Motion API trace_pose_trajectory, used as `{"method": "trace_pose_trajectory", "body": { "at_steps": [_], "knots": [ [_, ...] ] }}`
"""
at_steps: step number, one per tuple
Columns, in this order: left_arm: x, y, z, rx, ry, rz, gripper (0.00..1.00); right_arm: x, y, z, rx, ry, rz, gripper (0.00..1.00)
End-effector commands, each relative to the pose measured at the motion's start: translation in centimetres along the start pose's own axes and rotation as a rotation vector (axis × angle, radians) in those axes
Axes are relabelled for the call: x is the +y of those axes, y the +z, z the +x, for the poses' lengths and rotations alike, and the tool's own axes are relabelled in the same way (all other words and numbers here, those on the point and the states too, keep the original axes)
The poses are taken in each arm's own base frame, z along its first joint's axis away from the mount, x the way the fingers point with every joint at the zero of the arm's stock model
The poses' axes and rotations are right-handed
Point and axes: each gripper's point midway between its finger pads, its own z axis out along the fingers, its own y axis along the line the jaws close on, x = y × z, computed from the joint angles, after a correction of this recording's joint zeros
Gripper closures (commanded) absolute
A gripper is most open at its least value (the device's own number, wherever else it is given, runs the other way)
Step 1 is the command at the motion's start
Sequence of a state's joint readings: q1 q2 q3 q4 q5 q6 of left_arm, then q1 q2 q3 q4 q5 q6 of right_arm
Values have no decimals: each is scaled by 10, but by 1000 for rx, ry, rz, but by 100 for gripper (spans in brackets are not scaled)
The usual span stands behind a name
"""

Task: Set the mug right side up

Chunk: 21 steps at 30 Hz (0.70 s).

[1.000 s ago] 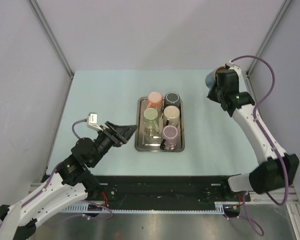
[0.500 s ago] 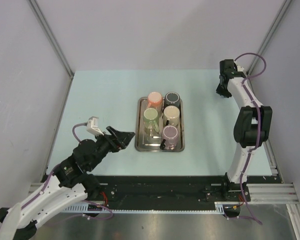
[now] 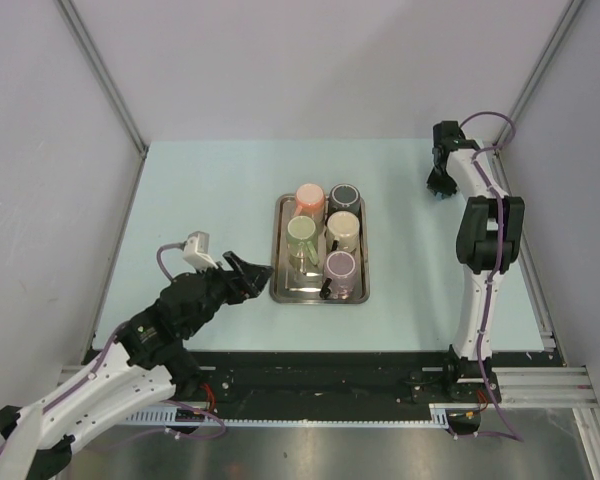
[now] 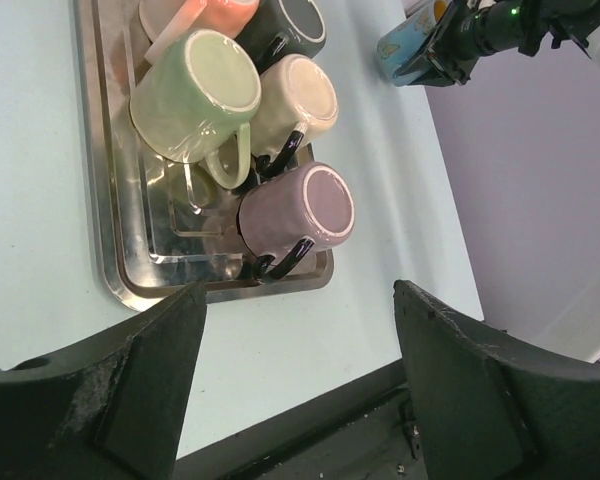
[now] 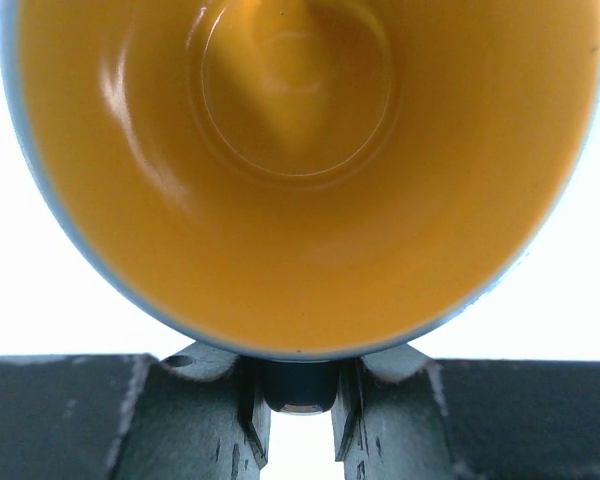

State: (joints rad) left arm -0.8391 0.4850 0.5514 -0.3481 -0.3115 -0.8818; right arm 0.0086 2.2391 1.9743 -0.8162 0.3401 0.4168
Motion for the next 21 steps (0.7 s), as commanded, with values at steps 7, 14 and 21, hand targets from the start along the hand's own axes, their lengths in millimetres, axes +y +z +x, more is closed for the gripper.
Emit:
{"method": "trace_pose_trajectory", "body": {
  "at_steps": [7,14,21],
  "knots": [
    [1,11,7,21,11,-8,20,-11,-2,-37,-64,42,-30,100],
    [1,13,11,38,1,-5,20,-12,2,-29,-26,53,-54,57],
    [-1,13,13,47,6,1,20,-14,-12,-35,-55,61,-59,31]
  ]
}}
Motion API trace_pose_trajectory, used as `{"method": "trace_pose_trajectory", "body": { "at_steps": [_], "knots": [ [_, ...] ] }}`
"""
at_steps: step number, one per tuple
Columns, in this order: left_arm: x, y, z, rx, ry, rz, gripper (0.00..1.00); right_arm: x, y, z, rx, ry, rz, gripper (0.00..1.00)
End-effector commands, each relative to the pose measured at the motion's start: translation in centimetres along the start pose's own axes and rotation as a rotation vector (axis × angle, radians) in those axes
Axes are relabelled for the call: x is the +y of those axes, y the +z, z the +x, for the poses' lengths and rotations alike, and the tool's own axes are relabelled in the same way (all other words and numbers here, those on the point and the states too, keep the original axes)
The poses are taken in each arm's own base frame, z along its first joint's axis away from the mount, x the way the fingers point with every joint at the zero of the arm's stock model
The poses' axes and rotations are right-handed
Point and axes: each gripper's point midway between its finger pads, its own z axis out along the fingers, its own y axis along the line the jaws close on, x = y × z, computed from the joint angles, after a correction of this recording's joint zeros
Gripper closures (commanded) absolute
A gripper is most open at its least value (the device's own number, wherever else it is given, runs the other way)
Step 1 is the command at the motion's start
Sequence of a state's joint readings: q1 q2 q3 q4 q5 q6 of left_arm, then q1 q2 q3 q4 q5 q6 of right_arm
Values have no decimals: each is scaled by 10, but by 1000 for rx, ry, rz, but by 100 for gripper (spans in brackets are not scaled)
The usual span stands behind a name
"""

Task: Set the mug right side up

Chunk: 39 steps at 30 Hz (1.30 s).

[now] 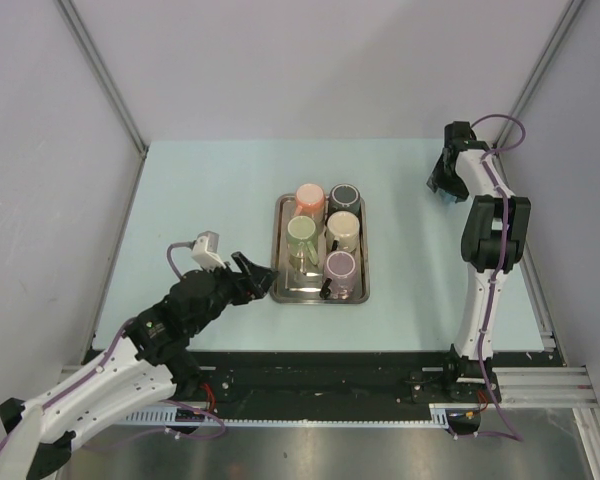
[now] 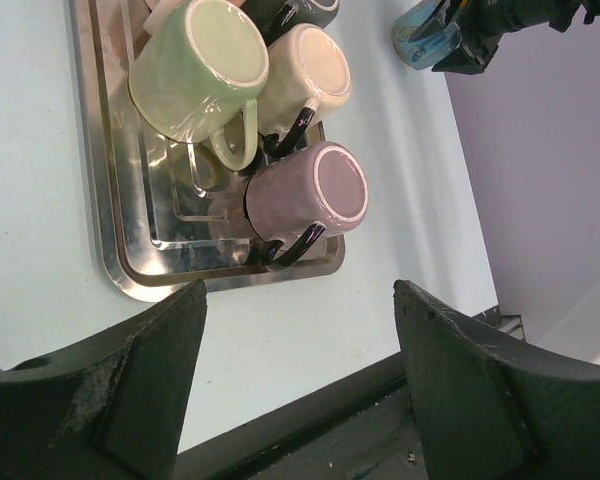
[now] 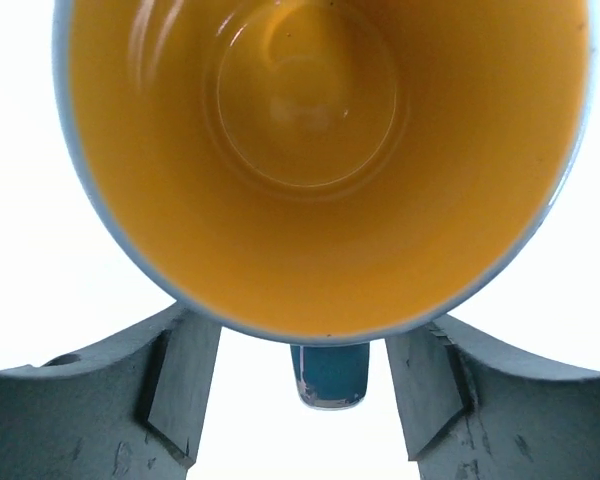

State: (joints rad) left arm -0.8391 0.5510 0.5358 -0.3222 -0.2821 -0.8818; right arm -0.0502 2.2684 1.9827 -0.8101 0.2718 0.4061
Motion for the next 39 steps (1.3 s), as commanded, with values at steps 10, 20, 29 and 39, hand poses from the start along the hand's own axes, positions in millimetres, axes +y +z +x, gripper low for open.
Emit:
{"method": "trace_pose_trajectory", "body": {
  "at_steps": [10,20,29,39],
  "knots": [
    [-1,4,-7,-14,44,-15,18,28,-141,-20,-211,53,-203,22],
    [48,7,-31,-104,143,-328,0,57,-306,105,-547,-248,-348,0],
    [-2,36,13,183,463,-14,0,39,-345,164,-513,-158,-700,5],
    [-28,71,64,373,590,85,0,45,-367,216,-379,-299,-1025,0]
  ]
}}
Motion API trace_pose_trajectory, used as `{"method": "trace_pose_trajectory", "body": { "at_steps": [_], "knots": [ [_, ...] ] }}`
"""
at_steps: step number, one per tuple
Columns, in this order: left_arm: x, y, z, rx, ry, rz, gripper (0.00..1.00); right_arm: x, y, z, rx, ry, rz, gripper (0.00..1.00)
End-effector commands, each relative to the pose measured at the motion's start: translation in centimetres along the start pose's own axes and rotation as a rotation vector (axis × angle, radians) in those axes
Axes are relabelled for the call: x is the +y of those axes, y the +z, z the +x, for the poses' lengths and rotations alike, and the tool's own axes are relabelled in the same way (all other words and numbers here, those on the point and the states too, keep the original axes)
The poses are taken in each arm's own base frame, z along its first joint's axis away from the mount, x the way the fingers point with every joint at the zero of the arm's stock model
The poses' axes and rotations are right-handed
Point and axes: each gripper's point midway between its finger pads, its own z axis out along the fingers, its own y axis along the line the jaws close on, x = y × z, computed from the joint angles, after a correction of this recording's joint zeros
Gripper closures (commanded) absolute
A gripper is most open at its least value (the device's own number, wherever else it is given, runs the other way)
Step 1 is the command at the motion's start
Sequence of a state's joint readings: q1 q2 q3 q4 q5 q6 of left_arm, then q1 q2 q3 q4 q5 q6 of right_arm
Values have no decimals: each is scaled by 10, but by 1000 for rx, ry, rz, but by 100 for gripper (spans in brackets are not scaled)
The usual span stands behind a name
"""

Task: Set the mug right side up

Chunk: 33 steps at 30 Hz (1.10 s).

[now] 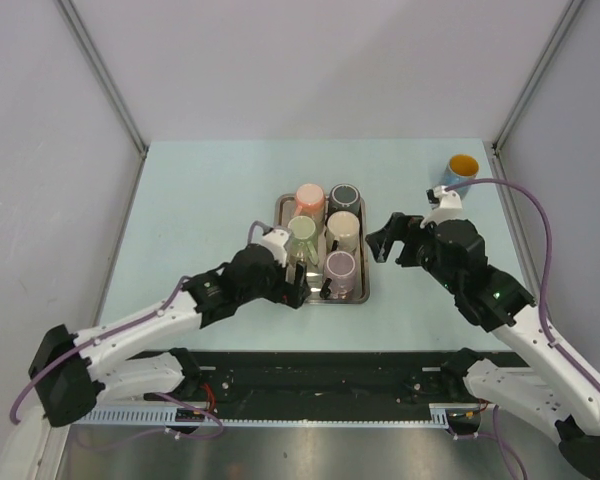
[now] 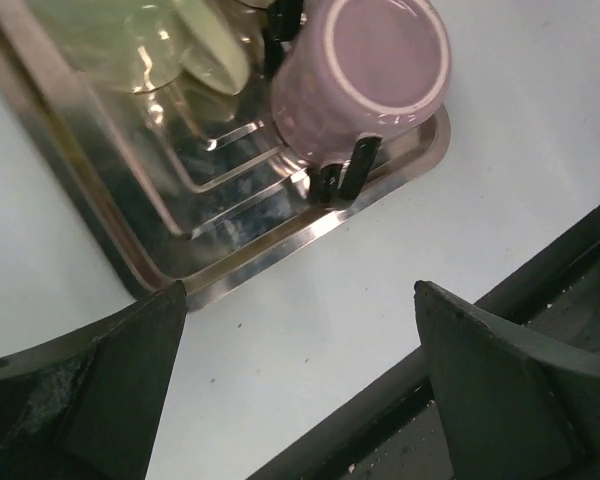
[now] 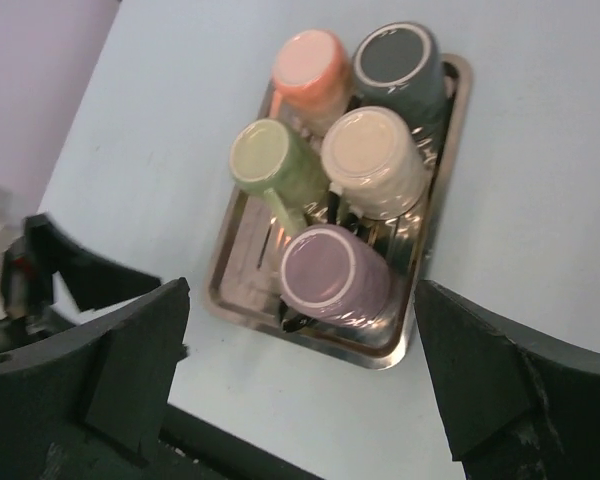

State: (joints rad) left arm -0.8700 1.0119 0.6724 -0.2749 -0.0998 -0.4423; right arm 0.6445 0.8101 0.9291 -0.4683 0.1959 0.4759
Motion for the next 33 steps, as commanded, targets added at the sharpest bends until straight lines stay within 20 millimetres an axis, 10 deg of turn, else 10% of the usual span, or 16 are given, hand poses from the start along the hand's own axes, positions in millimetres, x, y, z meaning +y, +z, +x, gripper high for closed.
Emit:
{"method": "trace_pose_trajectory", "body": {
  "at_steps": [1,6,33],
  "knots": [
    [-30,21,-16,41,118,70,0,19,-4,18,48,-22,-129,0],
    [-58,40,-12,110,220,162,1,9,-9,27,65,-30,-106,0],
    [-49,103,-6,302,365,35,39,8,-10,26,65,-37,-107,1]
  ]
}}
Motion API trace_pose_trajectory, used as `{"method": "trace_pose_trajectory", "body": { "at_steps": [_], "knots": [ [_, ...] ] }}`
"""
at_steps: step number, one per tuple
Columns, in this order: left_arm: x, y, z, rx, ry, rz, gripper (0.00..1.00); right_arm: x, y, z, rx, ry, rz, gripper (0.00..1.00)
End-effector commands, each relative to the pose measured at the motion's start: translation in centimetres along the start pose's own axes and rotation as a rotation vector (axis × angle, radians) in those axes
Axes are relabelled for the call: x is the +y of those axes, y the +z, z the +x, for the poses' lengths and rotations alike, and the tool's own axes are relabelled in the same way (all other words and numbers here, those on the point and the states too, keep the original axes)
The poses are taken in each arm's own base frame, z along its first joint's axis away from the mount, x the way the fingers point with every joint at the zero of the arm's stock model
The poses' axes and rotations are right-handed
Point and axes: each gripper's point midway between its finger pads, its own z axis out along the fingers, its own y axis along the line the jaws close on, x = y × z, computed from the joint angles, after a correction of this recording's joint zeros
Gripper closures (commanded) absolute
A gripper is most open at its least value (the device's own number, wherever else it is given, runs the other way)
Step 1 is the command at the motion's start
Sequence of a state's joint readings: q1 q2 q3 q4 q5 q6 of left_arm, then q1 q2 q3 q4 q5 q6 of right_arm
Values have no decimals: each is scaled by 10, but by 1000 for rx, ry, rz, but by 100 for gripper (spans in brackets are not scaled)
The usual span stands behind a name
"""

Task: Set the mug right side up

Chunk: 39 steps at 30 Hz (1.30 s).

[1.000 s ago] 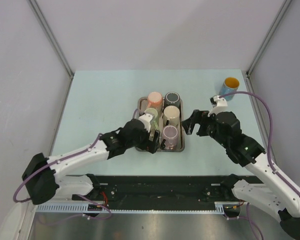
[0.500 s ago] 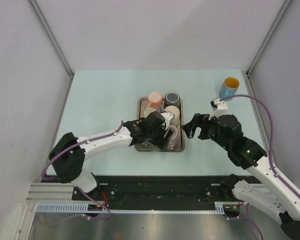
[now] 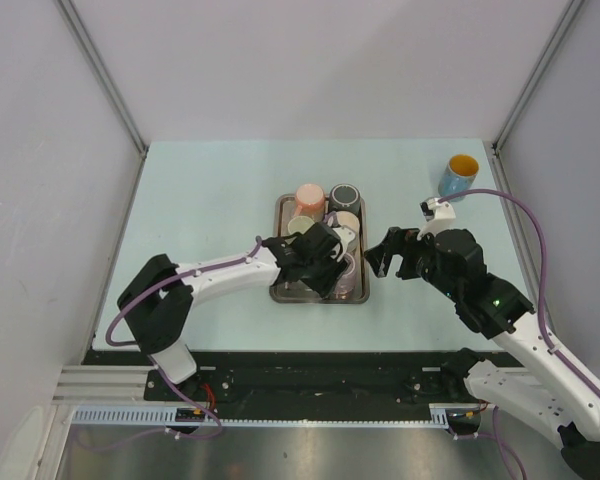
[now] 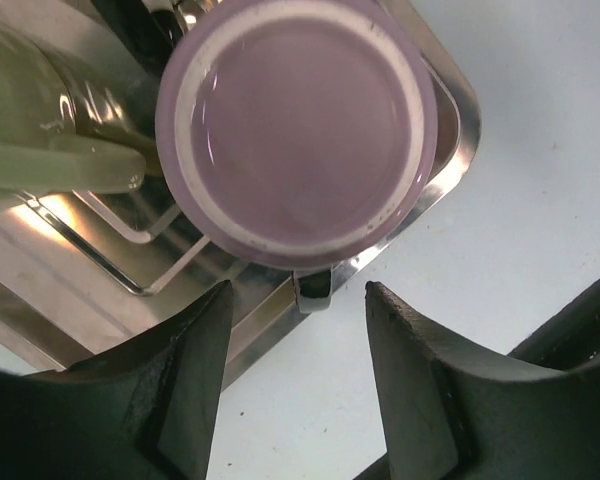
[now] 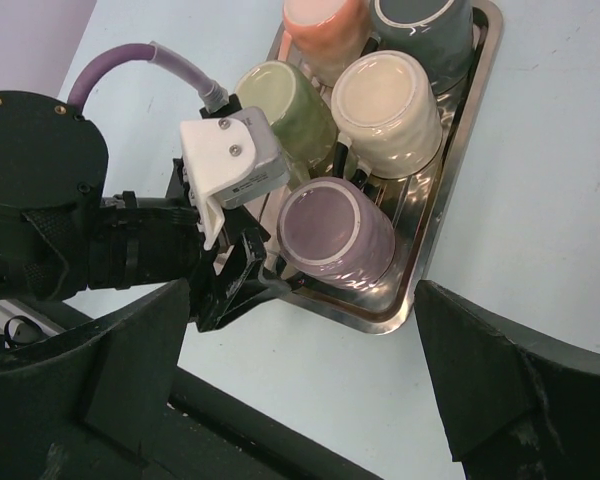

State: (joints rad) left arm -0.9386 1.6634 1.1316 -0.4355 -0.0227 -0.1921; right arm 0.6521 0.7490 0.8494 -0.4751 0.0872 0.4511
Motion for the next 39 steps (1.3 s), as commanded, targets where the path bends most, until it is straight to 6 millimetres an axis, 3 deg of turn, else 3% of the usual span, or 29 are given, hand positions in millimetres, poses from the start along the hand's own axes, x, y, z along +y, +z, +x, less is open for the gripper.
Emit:
{"method": "trace_pose_trajectory", "body": {
  "at_steps": [1,17,39],
  "knots": [
    [-4,-4,-33,-72,50,4,39,4,-2,-5,-11,-8,-18,1],
    [-5,13,-31,-29,72,-33,40,1,1,-2,4,-9,-8,1],
    [-9,23,-20,9,87,-6,60,-1,1,1,15,-2,4,1]
  ]
}}
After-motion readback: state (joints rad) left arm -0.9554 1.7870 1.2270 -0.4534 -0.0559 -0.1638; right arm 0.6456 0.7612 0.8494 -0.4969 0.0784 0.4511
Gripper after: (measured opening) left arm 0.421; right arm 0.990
